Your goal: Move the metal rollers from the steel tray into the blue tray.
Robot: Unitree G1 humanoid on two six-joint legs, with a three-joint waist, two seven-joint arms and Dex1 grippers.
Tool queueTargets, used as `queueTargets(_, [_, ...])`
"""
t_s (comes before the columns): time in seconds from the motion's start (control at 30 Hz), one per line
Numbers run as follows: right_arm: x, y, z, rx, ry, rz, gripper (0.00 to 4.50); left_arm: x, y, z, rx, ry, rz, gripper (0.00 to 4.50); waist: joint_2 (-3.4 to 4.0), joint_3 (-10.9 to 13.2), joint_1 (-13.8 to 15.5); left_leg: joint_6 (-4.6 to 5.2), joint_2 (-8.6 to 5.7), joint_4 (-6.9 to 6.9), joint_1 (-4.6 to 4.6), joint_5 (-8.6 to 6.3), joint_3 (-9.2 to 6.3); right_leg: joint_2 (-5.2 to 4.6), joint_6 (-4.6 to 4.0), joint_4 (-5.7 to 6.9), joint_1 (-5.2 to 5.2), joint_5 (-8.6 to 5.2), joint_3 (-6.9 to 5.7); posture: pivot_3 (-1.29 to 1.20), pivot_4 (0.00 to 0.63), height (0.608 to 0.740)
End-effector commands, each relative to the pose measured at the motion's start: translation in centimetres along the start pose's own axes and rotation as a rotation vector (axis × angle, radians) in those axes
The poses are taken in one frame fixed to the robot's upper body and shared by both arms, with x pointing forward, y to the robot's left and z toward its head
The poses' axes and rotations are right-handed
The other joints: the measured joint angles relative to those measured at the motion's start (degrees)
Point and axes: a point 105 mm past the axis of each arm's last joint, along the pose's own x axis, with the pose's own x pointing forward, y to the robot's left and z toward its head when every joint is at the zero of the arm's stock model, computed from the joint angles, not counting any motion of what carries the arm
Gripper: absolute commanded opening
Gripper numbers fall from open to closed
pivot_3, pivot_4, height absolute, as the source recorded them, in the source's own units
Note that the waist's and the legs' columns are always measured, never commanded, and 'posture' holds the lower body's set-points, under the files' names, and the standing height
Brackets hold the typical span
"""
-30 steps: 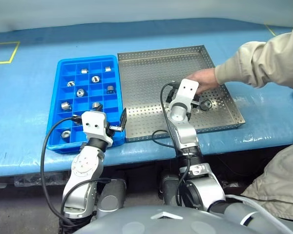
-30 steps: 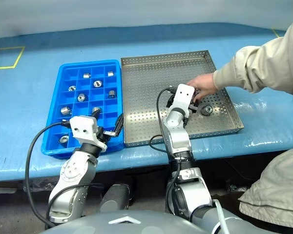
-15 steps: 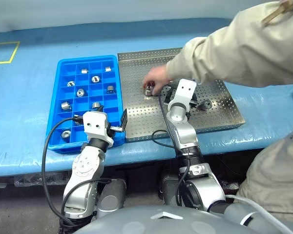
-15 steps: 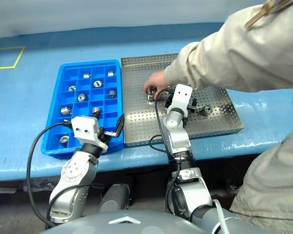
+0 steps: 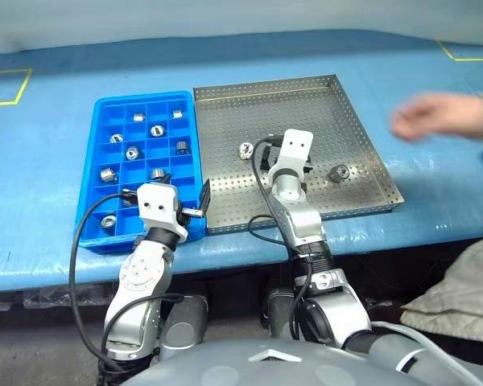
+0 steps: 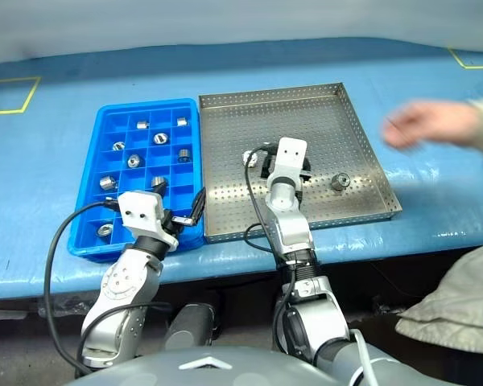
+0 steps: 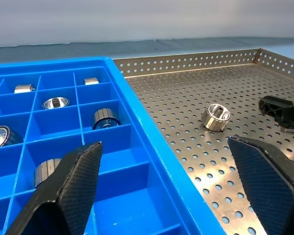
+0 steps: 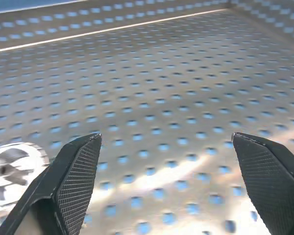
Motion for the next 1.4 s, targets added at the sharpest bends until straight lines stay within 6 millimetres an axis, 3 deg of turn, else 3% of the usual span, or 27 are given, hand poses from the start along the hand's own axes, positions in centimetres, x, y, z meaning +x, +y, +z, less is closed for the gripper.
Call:
queueTargets(0.03, [-0.5, 4.1, 3.9, 0.07, -0.11, 0.186, 4.49, 0.0, 0.0, 0.8, 0.011, -0.032, -0.001, 4.5, 0.0, 0.0, 0.0, 0.0, 0.0, 0.0, 0.0, 0.0, 0.0, 0.0, 0.0, 0.0, 0.0, 0.0, 0.0, 0.13, 0.15, 0.74])
queueTargets(0.13, [-0.7, 6.0, 4.4, 0.062, -0.106, 0.295, 4.49, 0.0, 0.1, 0.9, 0.011, -0.035, 0.008, 4.5, 0.0, 0.0, 0.0, 0.0, 0.0, 0.0, 0.0, 0.0, -0.01, 0.0, 0.0, 0.0, 0.0, 0.0, 0.0, 0.15, 0.15, 0.74])
queueTargets(0.33, [0.2, 7.7, 3.8, 0.01, -0.072, 0.366, 4.49, -0.3, 0.2, 0.8, 0.009, -0.036, 0.022, 4.5, 0.0, 0.0, 0.2, 0.0, 0.0, 0.0, 0.02, 0.0, -0.02, 0.0, 0.0, 0.01, 0.01, 0.0, -0.02, 0.17, 0.15, 0.74])
queueTargets(0.63, [1.9, 7.9, 1.2, -0.073, 0.023, 0.364, 4.49, -0.6, 0.4, 0.7, 0.007, -0.036, 0.046, 4.5, 0.0, 0.0, 0.4, 0.0, -0.01, -0.02, 0.02, 0.0, -0.02, 0.01, 0.0, 0.01, -0.01, 0.01, -0.01, 0.2, 0.15, 0.74])
queueTargets(0.73, [2.3, 7.5, 0.8, -0.075, 0.035, 0.339, 3.86, -0.6, 0.5, 0.7, 0.007, -0.035, 0.051, 4.5, 0.0, 0.0, 0.6, 0.0, -0.01, -0.03, 0.01, 0.0, -0.02, 0.01, 0.0, 0.01, -0.01, 0.01, -0.01, 0.2, 0.15, 0.74])
queueTargets(0.93, [2.2, 7.2, 0.9, -0.061, 0.021, 0.334, 1.93, -0.7, 0.6, 0.7, 0.005, -0.036, 0.059, 4.5, 0.0, 0.0, 0.9, 0.0, -0.01, -0.02, 0.01, 0.0, -0.02, 0.01, 0.0, 0.02, -0.01, 0.01, 0.0, 0.2, 0.15, 0.74])
queueTargets(0.97, [2.0, 7.1, 1.1, -0.066, 0.01, 0.337, 1.72, -0.7, 0.7, 0.7, 0.002, -0.033, 0.064, 4.5, 0.0, 0.0, 0.9, -0.01, -0.01, -0.02, 0.01, 0.0, -0.02, 0.01, 0.0, 0.02, -0.01, 0.01, 0.0, 0.2, 0.15, 0.74])
queueTargets(1.13, [0.2, 7.8, 2.8, -0.063, -0.032, 0.412, 1.73, -1.0, 1.1, 0.4, -0.003, -0.026, 0.083, 4.5, 0.01, 0.0, 0.9, -0.01, -0.01, -0.05, -0.01, 0.0, -0.04, 0.01, 0.0, 0.02, -0.04, 0.01, 0.0, 0.2, 0.15, 0.74])
queueTargets(1.23, [-2.3, 9.8, 4.6, -0.076, -0.06, 0.561, 1.73, -1.5, 1.9, 0.3, 0.011, -0.024, 0.122, 4.5, 0.01, 0.0, 0.9, -0.01, -0.01, -0.07, -0.02, 0.0, -0.05, 0.01, -0.01, 0.02, -0.05, 0.0, -0.01, 0.21, 0.15, 0.74])
queueTargets(1.4, [-5.5, 12.2, 5.3, -0.103, -0.04, 0.712, 1.73, -2.5, 3.0, 0.5, 0.032, -0.044, 0.163, 4.5, 0.01, 0.0, 1.4, -0.01, 0.0, -0.04, -0.03, 0.0, -0.09, 0.01, -0.03, 0.04, -0.07, -0.02, -0.04, 0.22, 0.15, 0.74])
